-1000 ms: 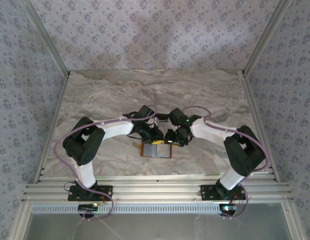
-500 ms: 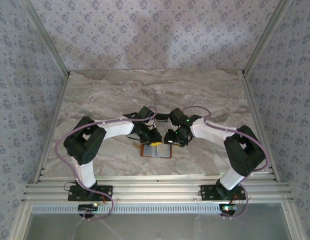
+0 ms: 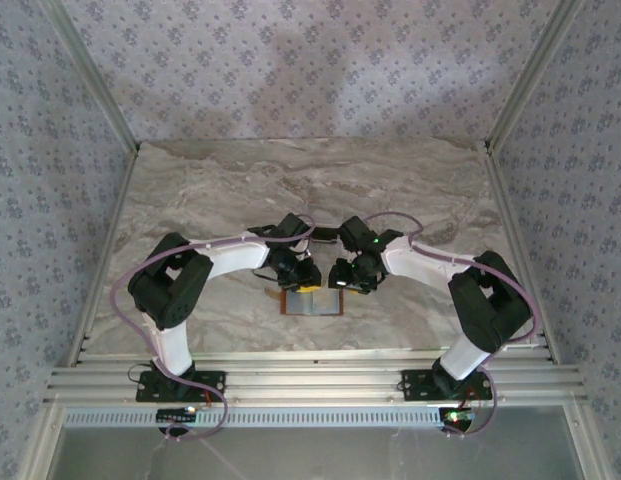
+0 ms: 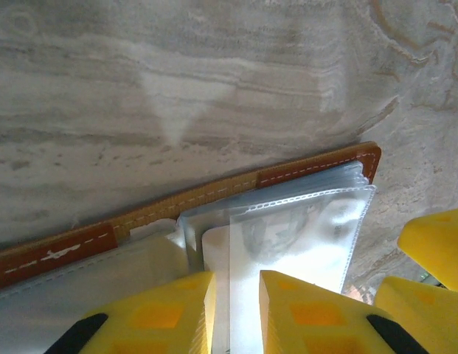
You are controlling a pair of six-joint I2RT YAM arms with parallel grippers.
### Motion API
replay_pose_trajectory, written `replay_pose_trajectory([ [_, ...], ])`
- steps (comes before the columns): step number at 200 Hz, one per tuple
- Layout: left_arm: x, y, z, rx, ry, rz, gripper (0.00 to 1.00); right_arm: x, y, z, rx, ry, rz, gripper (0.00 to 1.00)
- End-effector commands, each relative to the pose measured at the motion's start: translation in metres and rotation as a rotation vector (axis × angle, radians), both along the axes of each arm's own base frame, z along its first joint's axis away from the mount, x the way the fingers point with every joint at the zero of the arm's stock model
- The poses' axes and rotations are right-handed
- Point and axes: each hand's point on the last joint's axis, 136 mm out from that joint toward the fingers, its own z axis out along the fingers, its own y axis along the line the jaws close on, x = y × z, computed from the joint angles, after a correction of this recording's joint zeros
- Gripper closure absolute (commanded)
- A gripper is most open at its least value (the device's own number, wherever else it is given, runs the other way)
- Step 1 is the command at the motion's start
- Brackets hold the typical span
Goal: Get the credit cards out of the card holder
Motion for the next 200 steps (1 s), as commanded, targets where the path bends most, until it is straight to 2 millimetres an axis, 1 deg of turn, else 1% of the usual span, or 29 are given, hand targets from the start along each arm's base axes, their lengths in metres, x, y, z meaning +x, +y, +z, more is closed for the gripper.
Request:
replay_pose_trajectory([
  [1,-0.002,0.007,0.003,0.057,-0.021,-0.022,0.75,-0.004,-0.008,-0.003,-0.028,0.015,-0.008,0.54],
  [21,-0.002,0.009,0.005,0.094,-0.041,-0.036,0.74,-0.004,-0.009,-0.003,-0.031,0.014,-0.008,0.54],
  [47,-0.002,0.01,0.014,0.119,-0.074,-0.049,0.73,-0.003,-0.008,-0.003,-0.031,0.014,-0.008,0.53],
  [72,0.0,0.016,0.021,0.174,-0.11,-0.063,0.73,-0.002,-0.007,-0.002,-0.026,0.009,-0.007,0.53],
  [97,0.001,0.026,0.023,0.252,-0.148,-0.074,0.73,-0.001,-0.004,-0.001,-0.021,0.005,-0.004,0.53],
  [119,0.003,0.025,0.026,0.27,-0.174,-0.081,0.73,0.0,-0.003,0.0,-0.017,0.005,-0.003,0.53],
  [134,0.0,0.027,0.025,0.27,-0.164,-0.072,0.76,0.001,0.0,0.0,-0.008,0.001,-0.002,0.54],
  [148,-0.001,0.023,0.027,0.217,-0.155,-0.046,0.77,0.003,0.005,0.0,0.014,-0.002,0.002,0.55],
  [164,-0.003,0.019,0.025,0.119,-0.104,0.001,0.79,0.006,0.012,-0.001,0.037,0.001,0.011,0.57],
  [184,0.0,0.014,0.026,0.0,-0.063,0.063,0.8,0.009,0.021,-0.001,0.063,0.004,0.024,0.6],
  [200,0.001,0.012,0.026,-0.058,-0.037,0.09,0.8,0.009,0.025,-0.003,0.066,0.009,0.037,0.62],
])
